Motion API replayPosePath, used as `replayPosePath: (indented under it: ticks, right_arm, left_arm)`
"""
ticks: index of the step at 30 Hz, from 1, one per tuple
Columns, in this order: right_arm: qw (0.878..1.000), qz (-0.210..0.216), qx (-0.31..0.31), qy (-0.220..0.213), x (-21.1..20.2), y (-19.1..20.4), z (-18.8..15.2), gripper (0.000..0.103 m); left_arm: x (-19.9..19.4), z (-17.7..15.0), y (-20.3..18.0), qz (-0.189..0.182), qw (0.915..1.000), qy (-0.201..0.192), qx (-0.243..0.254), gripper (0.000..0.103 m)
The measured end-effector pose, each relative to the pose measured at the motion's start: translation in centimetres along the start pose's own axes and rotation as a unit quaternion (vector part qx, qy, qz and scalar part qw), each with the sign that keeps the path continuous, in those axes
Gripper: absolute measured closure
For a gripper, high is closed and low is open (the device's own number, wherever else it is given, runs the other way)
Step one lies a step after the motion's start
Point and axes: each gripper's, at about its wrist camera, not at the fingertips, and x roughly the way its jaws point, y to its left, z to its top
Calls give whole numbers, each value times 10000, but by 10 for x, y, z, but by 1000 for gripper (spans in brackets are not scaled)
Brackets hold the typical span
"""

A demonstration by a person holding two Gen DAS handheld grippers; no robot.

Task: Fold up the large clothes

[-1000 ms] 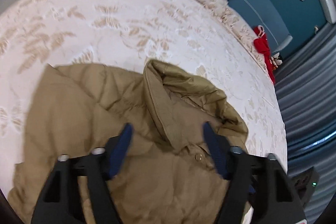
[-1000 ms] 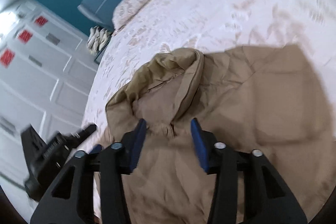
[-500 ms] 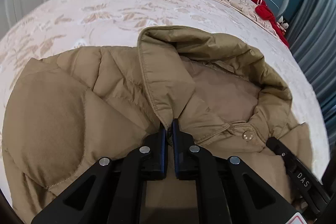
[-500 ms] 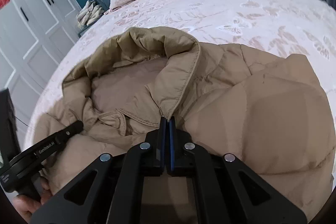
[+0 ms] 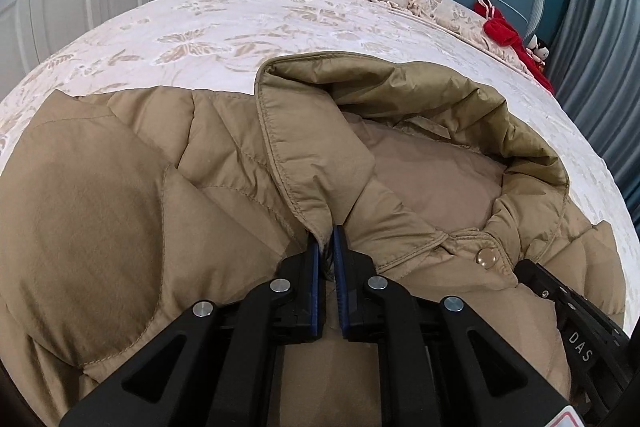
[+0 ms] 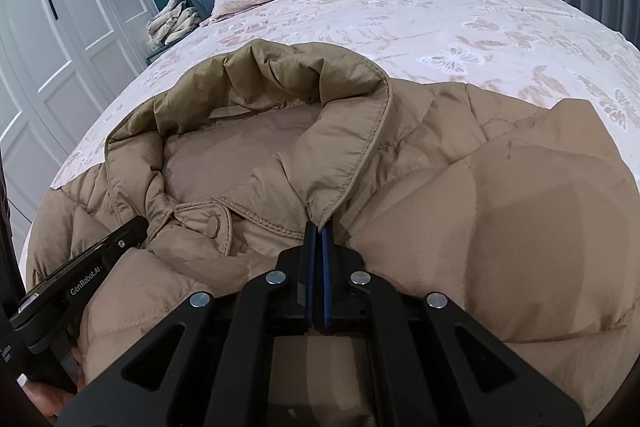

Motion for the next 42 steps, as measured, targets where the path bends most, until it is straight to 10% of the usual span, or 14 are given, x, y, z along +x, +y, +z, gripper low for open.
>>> replayPosePath:
  ticks: [14, 26, 32, 42]
  right_arm:
    - [9965, 549, 304, 557, -49, -29, 1, 96]
    - [9889, 534, 1388, 3, -14, -18, 146, 93]
    - [9814, 131, 1807, 639, 64, -25, 135, 93]
    - [9955, 473, 185, 800, 39, -8, 76, 101]
  left_arm:
    - [-38, 9, 12, -404, 9976, 522, 185, 81]
    - [-15, 171, 22, 31, 9948, 226, -997, 80]
    - [55, 142, 24, 97, 9827, 1143, -1455, 80]
    - [33, 76, 28, -108, 9964, 834, -56, 79]
